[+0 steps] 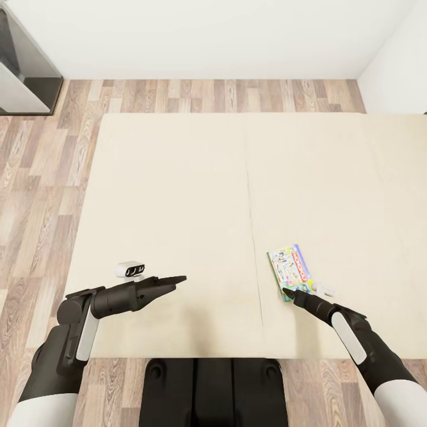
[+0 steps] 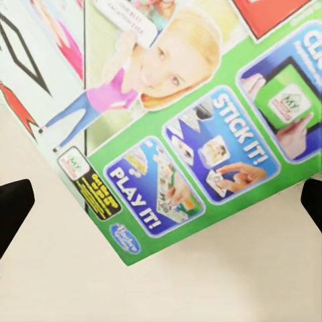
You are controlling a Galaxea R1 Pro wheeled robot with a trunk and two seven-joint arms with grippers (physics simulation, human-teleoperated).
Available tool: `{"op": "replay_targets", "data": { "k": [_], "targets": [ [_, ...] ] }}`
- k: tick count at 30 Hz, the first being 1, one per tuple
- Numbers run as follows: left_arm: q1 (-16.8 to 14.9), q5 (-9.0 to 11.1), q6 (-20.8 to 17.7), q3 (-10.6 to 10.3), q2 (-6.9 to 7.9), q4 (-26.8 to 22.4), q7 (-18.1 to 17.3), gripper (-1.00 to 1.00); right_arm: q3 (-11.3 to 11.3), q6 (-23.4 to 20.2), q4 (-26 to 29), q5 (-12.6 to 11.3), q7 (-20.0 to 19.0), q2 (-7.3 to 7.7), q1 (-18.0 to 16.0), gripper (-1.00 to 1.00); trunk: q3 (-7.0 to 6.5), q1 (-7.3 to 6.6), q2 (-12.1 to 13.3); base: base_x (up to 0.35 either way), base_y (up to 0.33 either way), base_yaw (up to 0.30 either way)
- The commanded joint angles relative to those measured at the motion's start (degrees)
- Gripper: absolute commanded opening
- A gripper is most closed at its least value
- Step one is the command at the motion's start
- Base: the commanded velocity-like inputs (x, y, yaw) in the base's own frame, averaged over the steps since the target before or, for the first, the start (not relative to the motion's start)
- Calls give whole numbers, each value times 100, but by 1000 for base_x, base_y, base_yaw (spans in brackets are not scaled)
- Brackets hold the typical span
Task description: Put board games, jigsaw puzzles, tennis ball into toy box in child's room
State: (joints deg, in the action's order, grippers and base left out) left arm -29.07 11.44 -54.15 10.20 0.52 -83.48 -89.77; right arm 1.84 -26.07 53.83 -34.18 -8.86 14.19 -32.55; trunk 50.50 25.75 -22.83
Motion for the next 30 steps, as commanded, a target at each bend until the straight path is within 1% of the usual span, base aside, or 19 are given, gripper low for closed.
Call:
{"op": "replay_targets", "data": {
  "k": [1,30],
  "targets": [
    [-2,-5,-61,0,1,-1,-23,100,9,-21,4,-19,-1,5,-1,100,-2,4,-8,0,0,0],
    [-2,-9,-61,-3,1,2,-23,100,5,-28,6,-19,-8,13,3,100,-261,4,-8,0,0,0]
  ]
}}
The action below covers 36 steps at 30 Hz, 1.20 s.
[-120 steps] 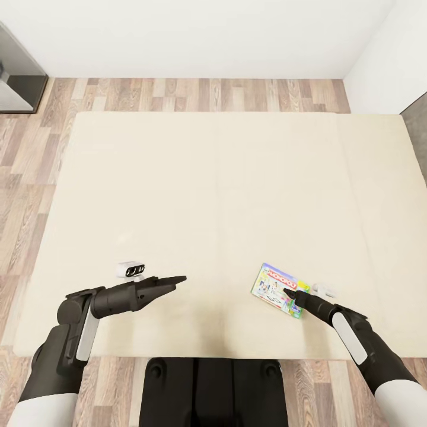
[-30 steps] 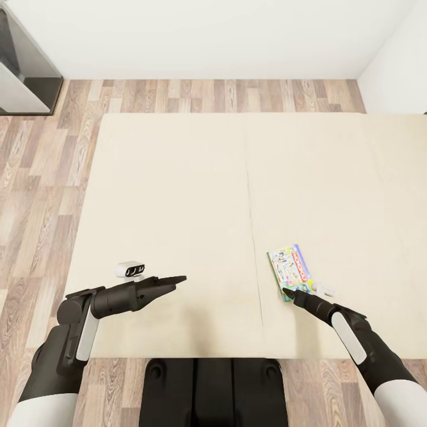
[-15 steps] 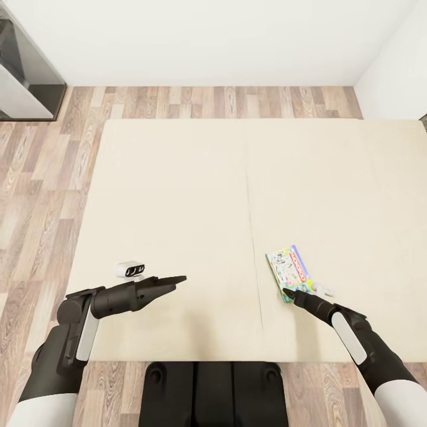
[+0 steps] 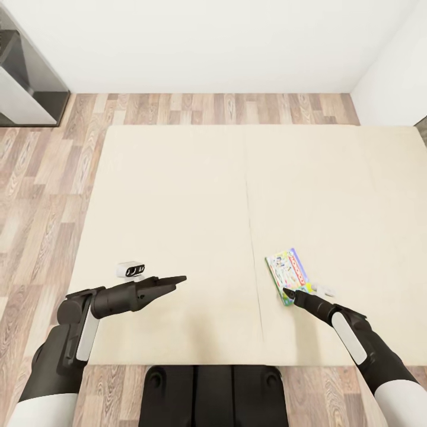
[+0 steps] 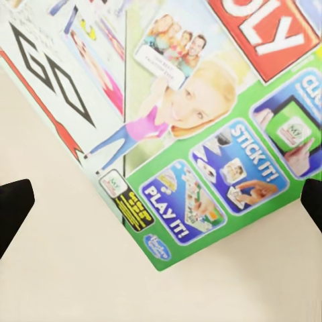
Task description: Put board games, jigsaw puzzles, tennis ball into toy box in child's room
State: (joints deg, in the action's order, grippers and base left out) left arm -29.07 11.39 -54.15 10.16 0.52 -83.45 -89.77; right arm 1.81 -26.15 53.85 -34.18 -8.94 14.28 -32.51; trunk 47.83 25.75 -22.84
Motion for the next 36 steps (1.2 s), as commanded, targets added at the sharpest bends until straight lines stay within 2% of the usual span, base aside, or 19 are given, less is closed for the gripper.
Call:
{"op": "replay_targets", "data": {
  "k": [1,14,23,30,36],
  "targets": [
    [-2,-5,-61,-2,1,1,-23,100,6,-21,7,-19,2,5,-1,100,-4,4,-8,0,0,0],
    [7,-21,-61,3,4,9,-23,100,-37,-22,12,-25,3,39,22,100,-121,4,-8,0,0,0],
    [17,-5,-61,7,260,19,-23,100,-20,-22,12,-24,1,27,35,100,-176,4,-8,0,0,0],
    [24,2,-61,165,310,22,-23,100,-21,-32,16,-27,-21,56,42,100,-187,4,-8,0,0,0],
    [25,3,-58,265,320,29,-23,100,-1,-39,7,-20,-4,11,43,100,-188,4,-8,0,0,0]
  ]
}}
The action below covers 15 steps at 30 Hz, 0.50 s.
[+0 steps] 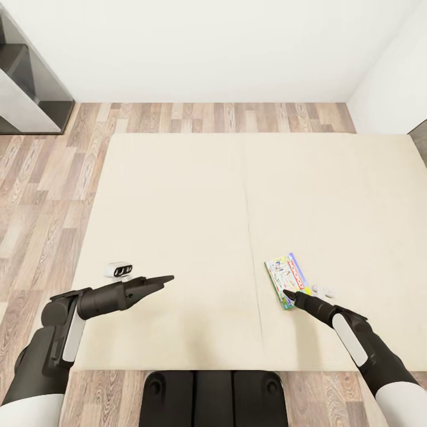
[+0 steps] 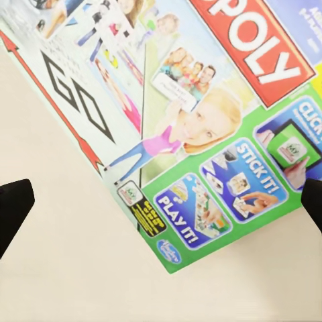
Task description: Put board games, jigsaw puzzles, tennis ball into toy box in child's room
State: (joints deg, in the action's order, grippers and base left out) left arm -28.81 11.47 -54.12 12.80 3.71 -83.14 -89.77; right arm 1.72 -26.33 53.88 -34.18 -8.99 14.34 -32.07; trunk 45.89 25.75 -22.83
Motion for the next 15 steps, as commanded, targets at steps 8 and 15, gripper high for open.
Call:
{"op": "replay_targets", "data": {
  "k": [8,15],
  "targets": [
    [-2,-5,-58,26,7,0,-23,100,0,-10,10,-18,11,8,1,100,6,3,-9,0,0,0],
    [-2,-4,-55,12,-6,2,-23,100,-14,-82,12,-19,22,3,-8,100,6,3,-9,0,0,0]
  ]
}}
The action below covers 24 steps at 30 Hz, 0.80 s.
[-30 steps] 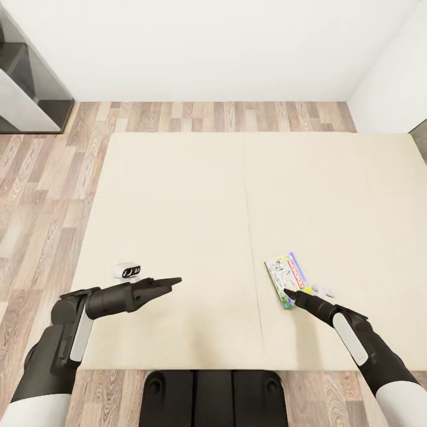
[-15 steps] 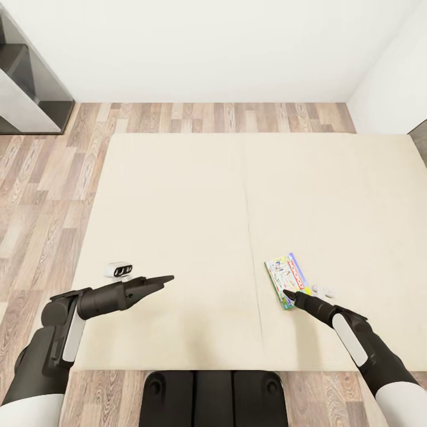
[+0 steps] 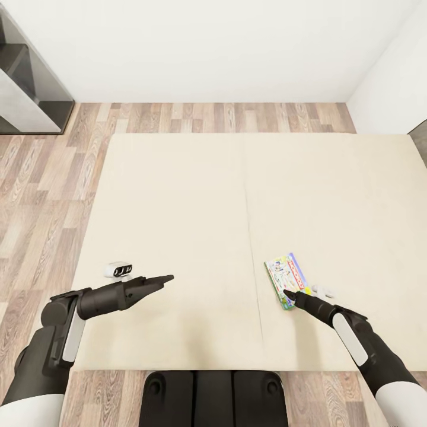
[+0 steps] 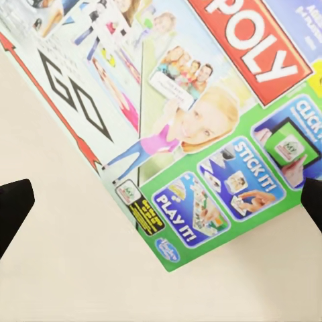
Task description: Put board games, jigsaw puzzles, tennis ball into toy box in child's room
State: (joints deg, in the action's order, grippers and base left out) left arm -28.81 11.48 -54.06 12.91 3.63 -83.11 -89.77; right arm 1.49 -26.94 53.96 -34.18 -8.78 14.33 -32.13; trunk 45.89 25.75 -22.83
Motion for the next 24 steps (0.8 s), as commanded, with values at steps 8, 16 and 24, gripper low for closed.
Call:
{"op": "replay_targets", "data": {
  "k": [8,16,24],
  "targets": [
    [-2,-5,-60,9,7,9,-23,100,-14,-903,0,-29,352,0,-558,100,6,3,-9,0,0,0],
    [-2,-5,-63,10,10,14,-23,100,2,-1333,-32,-62,1044,-43,-1305,100,6,3,-9,0,0,0],
    [-2,-5,-61,13,10,14,-23,100,8,-1640,-973,-39,1203,-49,-2106,100,6,3,-9,0,0,0]
  ]
}}
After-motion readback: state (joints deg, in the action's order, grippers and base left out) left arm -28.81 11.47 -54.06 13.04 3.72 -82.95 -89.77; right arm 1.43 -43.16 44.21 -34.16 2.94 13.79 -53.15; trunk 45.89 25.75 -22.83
